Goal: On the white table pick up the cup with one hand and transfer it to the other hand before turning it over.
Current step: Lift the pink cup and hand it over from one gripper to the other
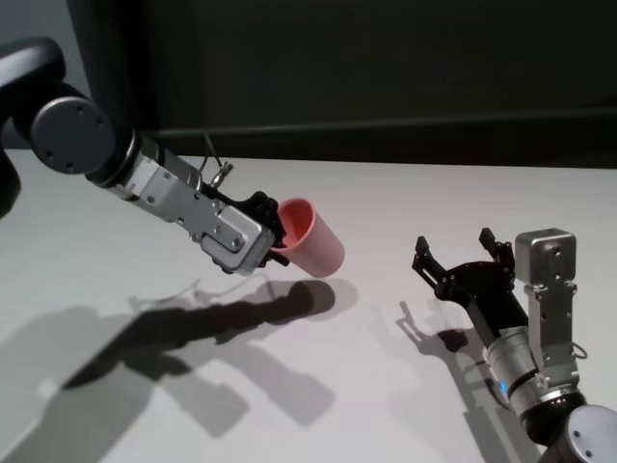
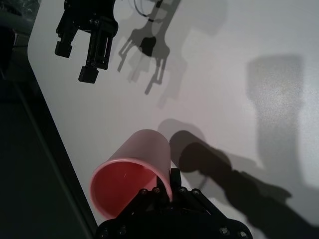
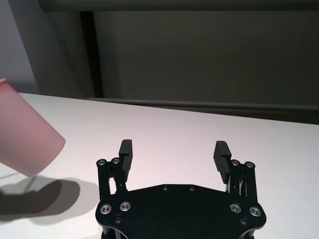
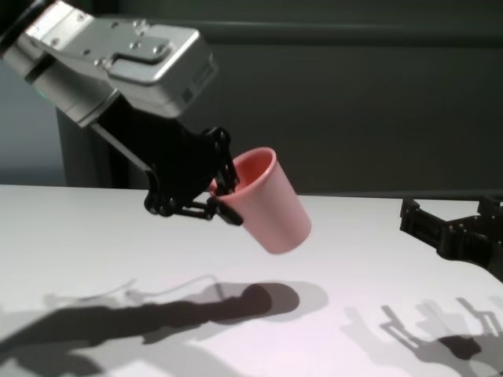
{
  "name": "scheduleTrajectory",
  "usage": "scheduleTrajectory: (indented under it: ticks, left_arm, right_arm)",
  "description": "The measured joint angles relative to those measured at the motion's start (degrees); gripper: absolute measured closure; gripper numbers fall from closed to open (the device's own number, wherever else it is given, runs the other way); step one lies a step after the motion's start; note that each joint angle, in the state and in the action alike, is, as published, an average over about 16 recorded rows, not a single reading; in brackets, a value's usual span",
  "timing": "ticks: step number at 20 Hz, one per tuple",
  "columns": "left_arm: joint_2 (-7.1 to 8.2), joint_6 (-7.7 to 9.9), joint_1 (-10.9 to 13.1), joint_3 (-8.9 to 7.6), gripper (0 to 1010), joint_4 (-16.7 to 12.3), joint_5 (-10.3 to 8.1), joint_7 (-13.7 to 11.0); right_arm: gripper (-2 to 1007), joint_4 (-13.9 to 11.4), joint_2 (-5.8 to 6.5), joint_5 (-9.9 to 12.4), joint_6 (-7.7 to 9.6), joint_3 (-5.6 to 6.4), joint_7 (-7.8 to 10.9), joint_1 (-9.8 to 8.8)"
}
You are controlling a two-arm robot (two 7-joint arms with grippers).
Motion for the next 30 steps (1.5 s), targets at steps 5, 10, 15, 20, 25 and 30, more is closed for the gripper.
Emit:
scheduleTrajectory:
  ticks: [5,10,15,20,25,30]
  left_arm:
    - [1.12,1.34,1.67,-4.25,960,-0.38,-4.80,2.35]
    - [1.66,2.59,3.75,-8.79,960,-0.43,-11.06,4.38]
    - [1.70,4.36,6.20,-13.20,960,-0.48,-18.48,5.49]
    - [1.24,7.23,8.93,-17.46,960,-0.66,-26.79,5.75]
    - [0.43,10.62,11.51,-21.07,960,-1.04,-34.57,5.39]
    - [-0.62,14.10,13.67,-23.70,960,-1.56,-40.64,4.77]
  right_arm:
    - [3,0.00,0.00,0.00,0.00,0.00,0.00,0.00]
    - [3,0.00,0.00,0.00,0.00,0.00,0.00,0.00]
    - [3,0.00,0.00,0.00,0.00,0.00,0.00,0.00]
    - [3,0.00,0.00,0.00,0.00,0.00,0.00,0.00]
    - [3,0.00,0.00,0.00,0.00,0.00,0.00,0.00]
    - [3,0.00,0.00,0.00,0.00,0.00,0.00,0.00]
